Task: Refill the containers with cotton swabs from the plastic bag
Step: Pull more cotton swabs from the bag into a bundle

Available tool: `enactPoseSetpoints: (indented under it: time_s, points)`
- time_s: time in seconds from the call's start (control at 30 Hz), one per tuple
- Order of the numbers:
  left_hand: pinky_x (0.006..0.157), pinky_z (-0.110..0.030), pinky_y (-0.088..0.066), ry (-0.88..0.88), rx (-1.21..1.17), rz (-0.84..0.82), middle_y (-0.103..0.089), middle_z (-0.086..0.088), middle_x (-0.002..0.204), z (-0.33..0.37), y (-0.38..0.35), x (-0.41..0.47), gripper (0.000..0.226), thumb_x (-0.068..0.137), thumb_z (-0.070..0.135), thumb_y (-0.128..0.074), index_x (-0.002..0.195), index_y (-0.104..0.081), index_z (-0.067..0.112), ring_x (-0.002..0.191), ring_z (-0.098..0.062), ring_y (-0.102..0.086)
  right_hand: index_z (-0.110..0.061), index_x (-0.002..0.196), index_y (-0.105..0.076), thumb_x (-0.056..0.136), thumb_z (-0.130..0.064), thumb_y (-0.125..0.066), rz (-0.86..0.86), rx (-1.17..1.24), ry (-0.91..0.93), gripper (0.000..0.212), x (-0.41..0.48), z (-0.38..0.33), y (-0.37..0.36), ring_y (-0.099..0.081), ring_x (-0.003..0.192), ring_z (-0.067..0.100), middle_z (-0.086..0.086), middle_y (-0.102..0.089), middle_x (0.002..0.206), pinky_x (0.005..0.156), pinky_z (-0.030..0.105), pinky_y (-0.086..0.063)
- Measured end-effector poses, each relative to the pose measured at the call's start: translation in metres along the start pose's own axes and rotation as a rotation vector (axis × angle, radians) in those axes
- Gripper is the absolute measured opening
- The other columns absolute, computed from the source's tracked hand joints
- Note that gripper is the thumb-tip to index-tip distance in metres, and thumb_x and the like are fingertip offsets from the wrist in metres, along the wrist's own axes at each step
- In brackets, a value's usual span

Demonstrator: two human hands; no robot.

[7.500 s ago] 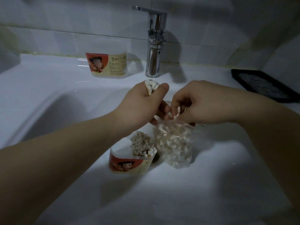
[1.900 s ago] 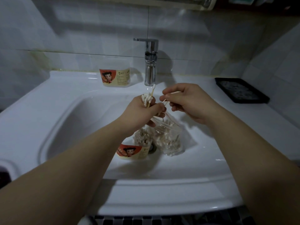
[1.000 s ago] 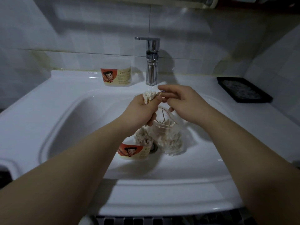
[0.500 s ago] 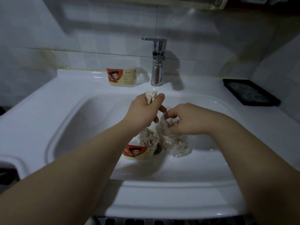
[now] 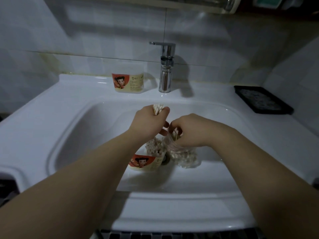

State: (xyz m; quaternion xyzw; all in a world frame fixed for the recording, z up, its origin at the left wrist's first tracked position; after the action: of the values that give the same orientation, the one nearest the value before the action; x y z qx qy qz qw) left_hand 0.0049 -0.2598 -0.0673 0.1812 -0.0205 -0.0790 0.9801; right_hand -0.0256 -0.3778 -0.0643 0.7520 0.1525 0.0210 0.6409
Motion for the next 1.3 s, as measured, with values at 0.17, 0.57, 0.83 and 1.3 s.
enactPoseSetpoints:
  time_s: [0.17,0.57,0.83,1.3]
  points:
    - [0.04,-0.016,-0.039,0.064,0.001,0.001,-0.076,-0.001,0.082,-0.009,0.001,0.002,0.024,0.098,0.039,-0.057,0.098,-0.067,0.017,0.062,-0.016,-0.075,-0.026,0.078,-0.061,0.083,-0.033,-0.065,0.11,-0.026,-0.022,0.01,0.005,0.001,0.006,-0.06,0.076,0.018,-0.004,-0.062,0.083,0.061,0.029,-0.044]
    - [0.04,-0.016,-0.039,0.062,0.089,-0.067,-0.077,-0.008,0.086,-0.014,-0.006,0.006,0.023,0.09,0.022,-0.066,0.102,-0.068,0.003,0.065,-0.013,-0.076,-0.023,0.08,-0.076,0.081,-0.027,-0.079,0.223,0.26,-0.071,0.005,-0.001,0.014,0.025,-0.064,0.064,0.008,-0.007,-0.069,0.069,0.061,0.025,-0.049]
    - [0.04,-0.015,-0.039,0.06,0.078,-0.078,-0.077,-0.003,0.087,-0.014,-0.007,0.008,0.013,0.09,0.017,-0.061,0.099,-0.069,0.012,0.064,-0.013,-0.076,-0.017,0.082,-0.073,0.089,-0.027,-0.077,0.439,0.419,-0.068,0.013,-0.01,0.021,0.047,-0.07,0.052,0.012,0.002,-0.073,0.072,0.064,0.032,-0.06]
    - [0.064,-0.04,-0.055,-0.184,0.06,0.165,-0.067,-0.004,0.07,0.011,0.017,0.01,0.031,0.095,0.037,-0.064,0.074,-0.053,0.016,0.059,-0.021,-0.061,-0.018,0.095,-0.067,0.101,-0.029,-0.063,0.394,0.618,-0.113,0.013,-0.01,0.029,0.046,-0.075,0.061,0.017,0.005,-0.071,0.089,0.072,0.04,-0.062]
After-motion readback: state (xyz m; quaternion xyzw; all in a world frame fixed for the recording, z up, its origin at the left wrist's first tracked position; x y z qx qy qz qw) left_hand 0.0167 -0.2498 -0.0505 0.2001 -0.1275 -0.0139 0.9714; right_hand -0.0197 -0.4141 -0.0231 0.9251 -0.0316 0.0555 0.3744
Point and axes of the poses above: each hand's wrist, its own x-axis towards the middle knuckle, its own y-axis out of the back of the hand, z = x × y, the point moved 9 cm from there along x, towards the middle knuckle
